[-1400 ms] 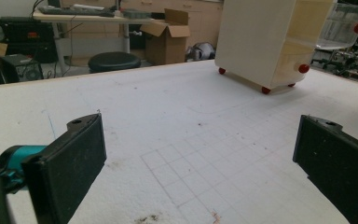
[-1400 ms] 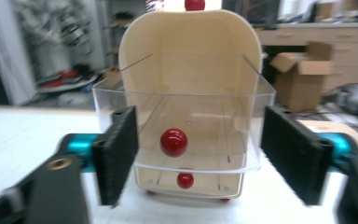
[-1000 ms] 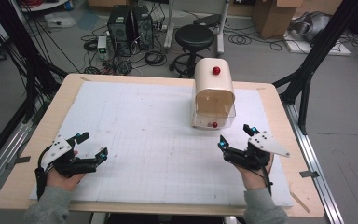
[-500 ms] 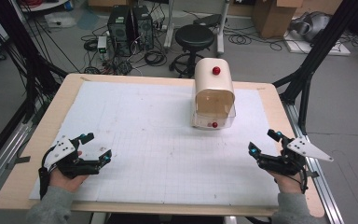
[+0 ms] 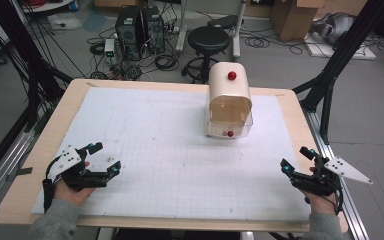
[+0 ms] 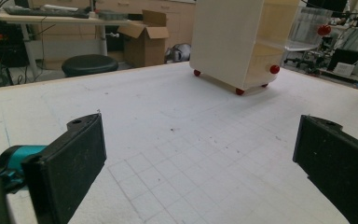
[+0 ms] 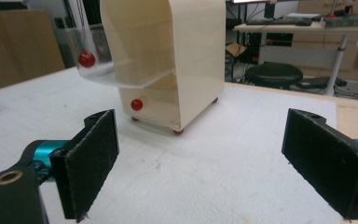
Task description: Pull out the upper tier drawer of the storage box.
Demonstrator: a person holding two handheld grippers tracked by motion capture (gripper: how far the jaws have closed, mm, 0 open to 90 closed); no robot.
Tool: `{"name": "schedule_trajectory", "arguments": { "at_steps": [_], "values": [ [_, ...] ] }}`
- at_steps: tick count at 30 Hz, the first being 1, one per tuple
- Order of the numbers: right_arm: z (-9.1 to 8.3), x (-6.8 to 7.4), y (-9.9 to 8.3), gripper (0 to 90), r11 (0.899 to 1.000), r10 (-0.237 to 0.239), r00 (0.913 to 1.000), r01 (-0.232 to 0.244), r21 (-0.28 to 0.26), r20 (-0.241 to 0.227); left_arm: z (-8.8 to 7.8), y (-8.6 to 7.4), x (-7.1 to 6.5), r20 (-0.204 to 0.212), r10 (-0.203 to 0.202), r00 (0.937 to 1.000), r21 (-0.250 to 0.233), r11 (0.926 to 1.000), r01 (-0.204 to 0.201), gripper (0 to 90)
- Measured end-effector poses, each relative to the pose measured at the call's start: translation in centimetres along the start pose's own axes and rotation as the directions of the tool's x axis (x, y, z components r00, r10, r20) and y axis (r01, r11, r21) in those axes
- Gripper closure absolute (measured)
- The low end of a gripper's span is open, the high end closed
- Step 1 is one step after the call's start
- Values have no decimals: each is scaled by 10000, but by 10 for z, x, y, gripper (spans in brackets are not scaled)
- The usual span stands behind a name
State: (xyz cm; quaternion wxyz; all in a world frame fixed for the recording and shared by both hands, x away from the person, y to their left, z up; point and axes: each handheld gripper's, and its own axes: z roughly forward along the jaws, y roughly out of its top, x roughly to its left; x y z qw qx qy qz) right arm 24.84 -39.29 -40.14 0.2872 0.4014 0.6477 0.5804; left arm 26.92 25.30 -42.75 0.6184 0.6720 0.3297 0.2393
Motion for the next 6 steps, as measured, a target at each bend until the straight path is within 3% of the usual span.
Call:
{"name": "schedule_trajectory", "arguments": {
  "at_steps": [6],
  "values": [
    [7, 1, -3, 99, 9997, -14, 9996, 21, 260, -269, -1, 0, 0, -53, -1, 10000, 39, 10000, 1, 29]
  ]
}}
